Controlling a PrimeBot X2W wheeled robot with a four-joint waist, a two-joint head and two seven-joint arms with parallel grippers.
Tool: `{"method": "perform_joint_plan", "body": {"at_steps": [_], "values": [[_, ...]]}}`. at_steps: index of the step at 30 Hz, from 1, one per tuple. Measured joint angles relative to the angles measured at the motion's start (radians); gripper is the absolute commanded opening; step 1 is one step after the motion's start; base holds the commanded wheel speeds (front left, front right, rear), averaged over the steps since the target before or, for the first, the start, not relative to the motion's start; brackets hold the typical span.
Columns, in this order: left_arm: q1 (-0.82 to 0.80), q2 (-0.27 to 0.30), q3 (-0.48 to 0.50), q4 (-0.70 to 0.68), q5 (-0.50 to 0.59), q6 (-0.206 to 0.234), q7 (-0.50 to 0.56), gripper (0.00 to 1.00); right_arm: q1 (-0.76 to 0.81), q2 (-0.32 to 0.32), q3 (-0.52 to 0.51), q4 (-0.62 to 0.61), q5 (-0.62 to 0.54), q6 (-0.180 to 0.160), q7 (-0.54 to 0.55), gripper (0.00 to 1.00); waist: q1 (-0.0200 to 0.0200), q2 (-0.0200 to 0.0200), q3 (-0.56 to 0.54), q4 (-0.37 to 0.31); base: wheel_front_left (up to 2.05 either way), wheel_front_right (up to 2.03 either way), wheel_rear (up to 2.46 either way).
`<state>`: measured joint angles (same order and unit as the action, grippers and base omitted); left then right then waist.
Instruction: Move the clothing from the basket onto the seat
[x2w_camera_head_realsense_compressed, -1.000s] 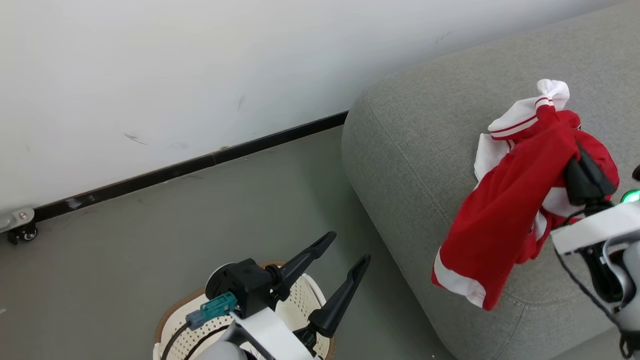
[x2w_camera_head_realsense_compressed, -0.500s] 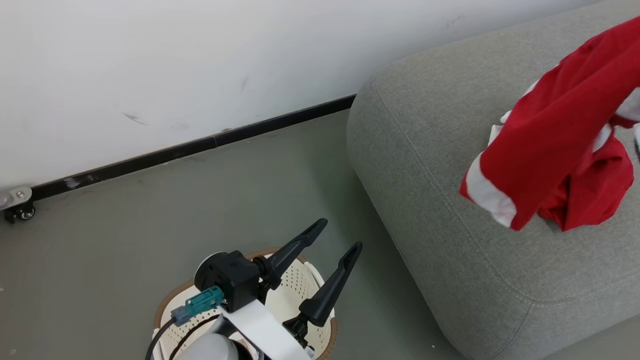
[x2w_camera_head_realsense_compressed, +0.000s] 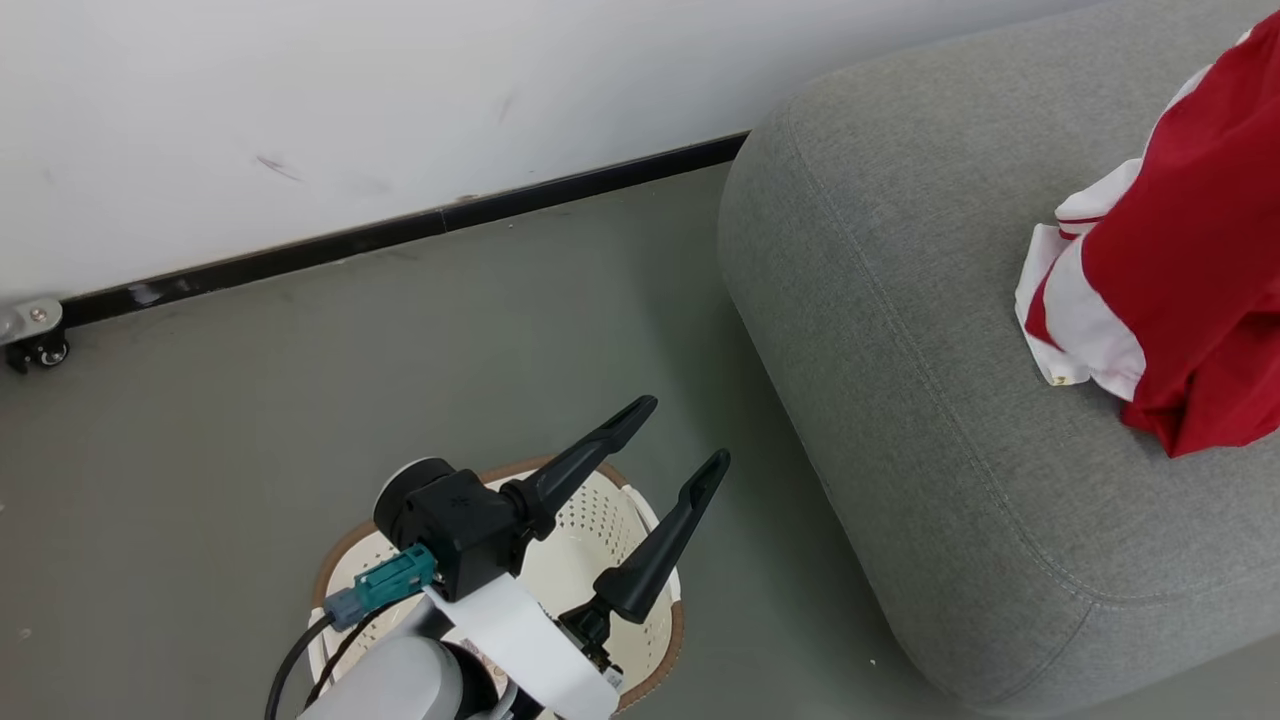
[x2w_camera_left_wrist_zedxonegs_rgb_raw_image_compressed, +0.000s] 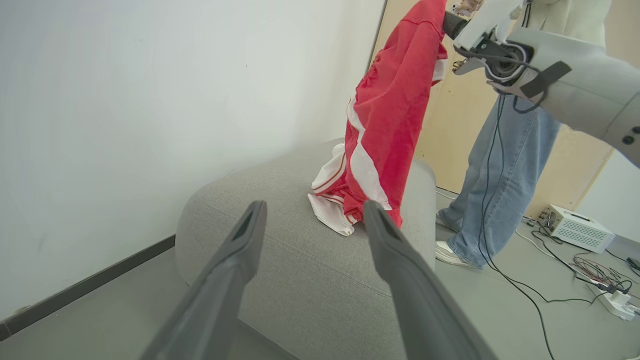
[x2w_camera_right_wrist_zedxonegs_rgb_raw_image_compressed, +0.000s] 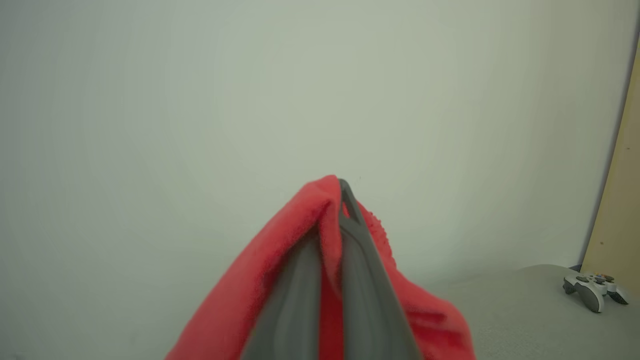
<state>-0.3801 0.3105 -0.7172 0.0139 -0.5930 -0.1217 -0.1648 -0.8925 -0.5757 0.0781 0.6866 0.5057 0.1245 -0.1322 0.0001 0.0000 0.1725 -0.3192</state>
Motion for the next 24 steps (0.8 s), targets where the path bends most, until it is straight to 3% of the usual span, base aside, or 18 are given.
{"method": "perform_joint_plan", "body": {"at_steps": [10,17,24], "values": [[-0.036,0.005,0.001,-0.036,0.015,0.002,0.016,1.00,-0.068,-0.031,-0.058,0.075,-0.051,0.000,-0.045,0.00,0.0000,0.0000,0.057,0.017,0.00,0.00,0.00],[-0.047,0.011,0.003,-0.048,0.016,0.007,0.026,1.00,0.053,-0.025,-0.119,0.212,-0.067,0.000,-0.073,0.00,0.0000,0.0001,0.095,0.016,0.00,0.00,0.00],[-0.060,0.022,0.011,-0.054,0.025,0.008,0.034,1.00,0.150,0.029,-0.190,0.325,-0.066,0.000,-0.096,0.00,0.0000,0.0000,0.128,0.007,0.00,0.00,0.00]]}}
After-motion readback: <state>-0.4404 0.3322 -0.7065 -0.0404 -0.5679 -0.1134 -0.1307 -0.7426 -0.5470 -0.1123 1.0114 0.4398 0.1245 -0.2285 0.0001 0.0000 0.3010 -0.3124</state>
